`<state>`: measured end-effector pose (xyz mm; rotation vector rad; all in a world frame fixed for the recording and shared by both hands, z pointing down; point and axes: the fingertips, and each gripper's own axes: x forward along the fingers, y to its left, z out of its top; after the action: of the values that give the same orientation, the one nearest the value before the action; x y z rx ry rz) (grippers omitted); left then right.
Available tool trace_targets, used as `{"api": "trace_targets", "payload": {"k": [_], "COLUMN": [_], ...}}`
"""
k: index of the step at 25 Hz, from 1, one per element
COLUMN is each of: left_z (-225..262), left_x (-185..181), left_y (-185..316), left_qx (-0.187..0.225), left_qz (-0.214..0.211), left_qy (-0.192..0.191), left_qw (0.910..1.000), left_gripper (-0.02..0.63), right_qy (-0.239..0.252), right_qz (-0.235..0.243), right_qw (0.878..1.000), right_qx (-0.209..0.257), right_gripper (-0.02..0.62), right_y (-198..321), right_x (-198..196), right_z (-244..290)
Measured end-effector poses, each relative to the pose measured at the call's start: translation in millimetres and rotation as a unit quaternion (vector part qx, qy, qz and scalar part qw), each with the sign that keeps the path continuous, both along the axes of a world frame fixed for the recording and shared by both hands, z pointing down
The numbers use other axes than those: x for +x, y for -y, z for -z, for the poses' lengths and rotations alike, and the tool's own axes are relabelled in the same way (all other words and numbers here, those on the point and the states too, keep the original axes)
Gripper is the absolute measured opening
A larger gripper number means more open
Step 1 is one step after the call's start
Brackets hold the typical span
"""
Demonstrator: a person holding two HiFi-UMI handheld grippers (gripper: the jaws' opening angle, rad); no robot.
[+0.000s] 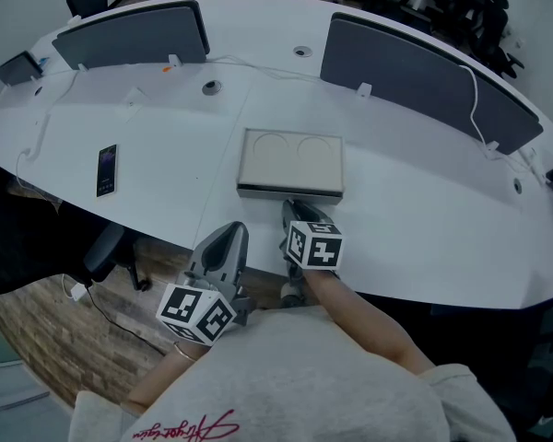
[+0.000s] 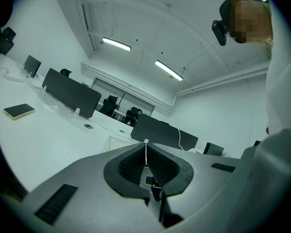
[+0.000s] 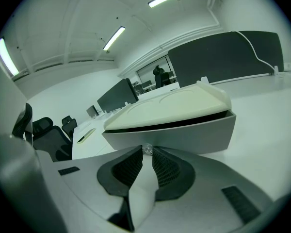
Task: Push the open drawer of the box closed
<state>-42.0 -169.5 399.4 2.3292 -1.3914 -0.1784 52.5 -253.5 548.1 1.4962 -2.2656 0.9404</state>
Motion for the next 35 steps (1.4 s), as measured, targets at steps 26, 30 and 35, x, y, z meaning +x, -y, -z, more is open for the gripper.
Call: {"api": "trace_targets", "payload": {"k": [26, 30, 35], "left_z": [-2, -1, -2], "left_x": [-9, -10, -10], "left_y": [3, 1, -3], "left_qx": [0.004, 0.001, 0.003], "left_qz": [0.018, 0.02, 0.016], "left_qy": [-0.001, -0.002, 0.0], "left_qw": [0.9998, 0.9998, 0.9999], "left_gripper": [0.018, 0.018, 0.018], "right_qy": [-0.008, -0.009, -0.01], "right_qz": [-0.003, 0.0, -0.003], "right_qw": [1.0, 1.0, 1.0], "right_qx": [0.005, 0.019, 0.023], "right_gripper": [0.072, 0.072, 0.072], "right_y": [12, 11, 6], "right_x": [2, 0, 1], "right_z": [-1, 1, 0]}}
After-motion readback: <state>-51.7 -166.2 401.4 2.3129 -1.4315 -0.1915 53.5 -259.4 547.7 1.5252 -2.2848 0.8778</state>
